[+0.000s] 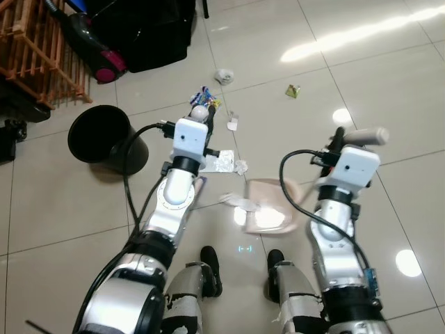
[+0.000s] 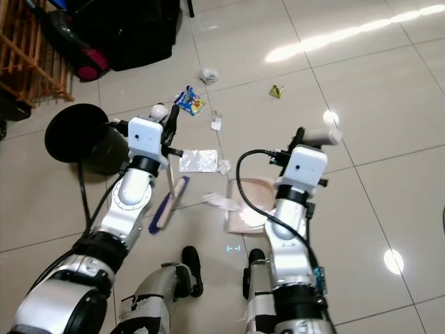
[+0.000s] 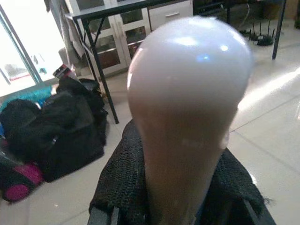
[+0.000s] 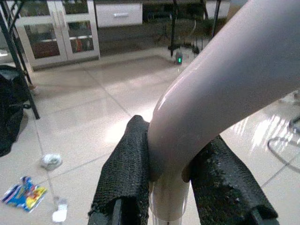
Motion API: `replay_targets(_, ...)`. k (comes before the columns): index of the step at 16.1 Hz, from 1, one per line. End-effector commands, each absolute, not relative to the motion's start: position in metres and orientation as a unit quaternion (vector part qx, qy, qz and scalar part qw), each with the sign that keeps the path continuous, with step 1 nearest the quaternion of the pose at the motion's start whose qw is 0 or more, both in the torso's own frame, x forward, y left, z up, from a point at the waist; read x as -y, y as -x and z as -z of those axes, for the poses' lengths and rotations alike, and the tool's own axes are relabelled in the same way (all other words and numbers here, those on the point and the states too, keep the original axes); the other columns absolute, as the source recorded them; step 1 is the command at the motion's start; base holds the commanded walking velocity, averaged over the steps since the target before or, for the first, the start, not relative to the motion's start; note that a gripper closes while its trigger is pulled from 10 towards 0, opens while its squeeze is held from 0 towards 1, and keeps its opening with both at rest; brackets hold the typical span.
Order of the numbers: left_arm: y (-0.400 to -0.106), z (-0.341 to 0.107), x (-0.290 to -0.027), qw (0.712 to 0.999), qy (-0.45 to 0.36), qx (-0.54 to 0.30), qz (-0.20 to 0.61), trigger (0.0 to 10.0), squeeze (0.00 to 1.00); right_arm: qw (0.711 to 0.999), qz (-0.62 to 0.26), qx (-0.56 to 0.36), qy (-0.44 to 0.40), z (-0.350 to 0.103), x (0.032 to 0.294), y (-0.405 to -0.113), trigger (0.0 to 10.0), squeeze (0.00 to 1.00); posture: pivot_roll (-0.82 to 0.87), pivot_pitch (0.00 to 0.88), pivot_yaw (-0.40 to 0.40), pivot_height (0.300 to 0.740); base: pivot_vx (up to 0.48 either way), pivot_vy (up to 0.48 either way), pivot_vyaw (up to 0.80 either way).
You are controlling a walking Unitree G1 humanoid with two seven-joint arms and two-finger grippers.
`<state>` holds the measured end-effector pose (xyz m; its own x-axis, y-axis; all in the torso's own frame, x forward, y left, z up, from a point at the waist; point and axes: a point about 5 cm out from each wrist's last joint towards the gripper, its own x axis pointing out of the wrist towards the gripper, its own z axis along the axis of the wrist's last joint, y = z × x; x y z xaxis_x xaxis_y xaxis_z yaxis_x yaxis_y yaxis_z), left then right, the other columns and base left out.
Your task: Sweep floor
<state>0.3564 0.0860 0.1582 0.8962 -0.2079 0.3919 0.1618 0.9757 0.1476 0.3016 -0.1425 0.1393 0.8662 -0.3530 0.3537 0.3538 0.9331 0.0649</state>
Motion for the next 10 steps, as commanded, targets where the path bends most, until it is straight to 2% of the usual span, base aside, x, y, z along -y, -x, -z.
replay_targets(1, -0.355, -0.154, -0.074, 0.976, 0.013, 0.191, 0.101, 10.0, 0.0, 0.969, 0.176, 0.173, -0.009, -0.137, 0.134, -0.296, 10.0, 0.0, -0.07, 0.45, 0.109, 0.74, 0.0, 0.0, 0.0)
replay_targets(6, -0.355, -0.177, -0.042, 0.957, 0.14, 0.205, 0.152, 10.0, 0.0, 0.971, 0.174, 0.165, -0.015, -0.136, 0.133, -0.297, 10.0, 0.0, -0.07, 0.439, 0.109, 0.74, 0.0, 0.0, 0.0)
replay_targets(10, -0.355, -0.208, -0.037, 0.935, 0.182, 0.25, 0.174, 10.0, 0.0, 0.971, 0.176, 0.163, -0.013, -0.136, 0.14, -0.301, 10.0, 0.0, -0.06, 0.417, 0.106, 0.74, 0.0, 0.0, 0.0)
